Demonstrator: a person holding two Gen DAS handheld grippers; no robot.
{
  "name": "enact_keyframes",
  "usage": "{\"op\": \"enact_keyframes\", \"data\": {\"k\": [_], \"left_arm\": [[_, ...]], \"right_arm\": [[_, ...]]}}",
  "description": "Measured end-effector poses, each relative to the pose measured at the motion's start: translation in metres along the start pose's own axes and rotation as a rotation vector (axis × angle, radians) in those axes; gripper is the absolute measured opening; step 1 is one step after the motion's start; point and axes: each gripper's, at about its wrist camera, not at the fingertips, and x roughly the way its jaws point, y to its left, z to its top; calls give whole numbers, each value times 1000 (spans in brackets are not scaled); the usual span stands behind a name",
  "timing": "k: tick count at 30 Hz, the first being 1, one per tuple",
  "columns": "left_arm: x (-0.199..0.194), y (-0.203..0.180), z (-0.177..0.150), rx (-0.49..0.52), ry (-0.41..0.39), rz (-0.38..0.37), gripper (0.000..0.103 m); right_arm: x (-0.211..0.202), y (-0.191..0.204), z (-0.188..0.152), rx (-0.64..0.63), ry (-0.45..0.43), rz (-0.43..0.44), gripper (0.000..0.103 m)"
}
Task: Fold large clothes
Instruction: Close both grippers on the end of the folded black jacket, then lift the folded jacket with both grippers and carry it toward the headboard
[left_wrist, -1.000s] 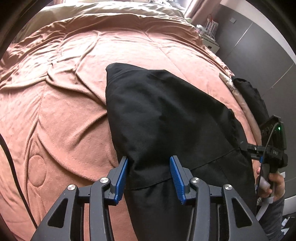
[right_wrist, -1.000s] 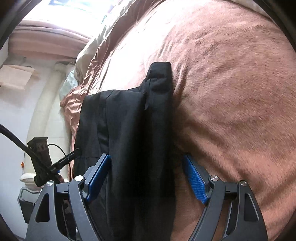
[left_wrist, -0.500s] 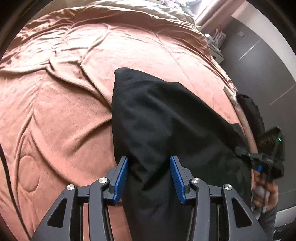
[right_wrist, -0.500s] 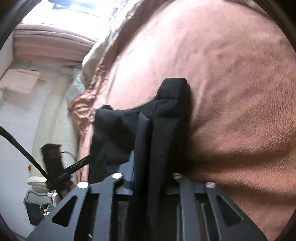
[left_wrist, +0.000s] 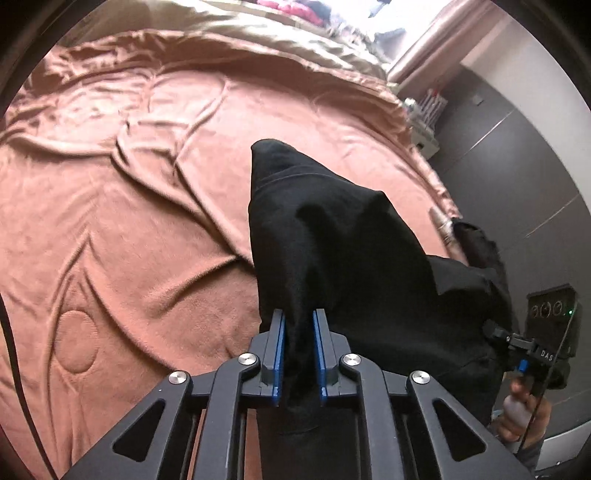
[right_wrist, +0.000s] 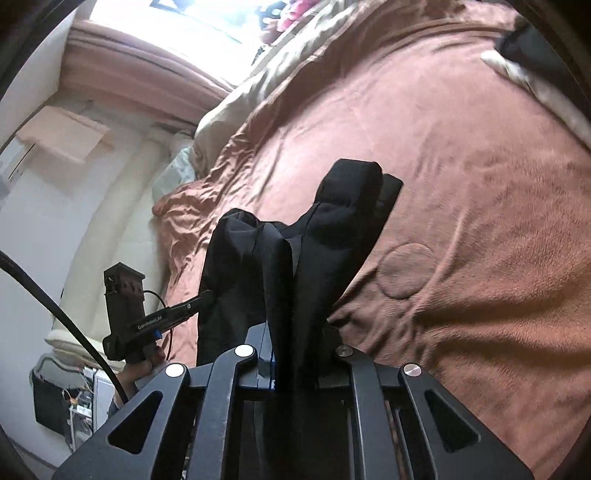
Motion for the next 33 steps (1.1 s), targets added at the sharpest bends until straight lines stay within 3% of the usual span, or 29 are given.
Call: {"op": "enact_keyframes", "data": {"k": [19,26,33], "left_arm": [[-177,-28,-41,18,-328,-67,9],[-252,-14,-46,14,-451,-49,9],[-325,19,-56,-4,-541,1,8]], "right_arm": [[-56,124,-51,-237,-110,130,9],[-49,187,-63,-356,-116,174,9],[-16,236,-65,-442,-84,249,9]]}}
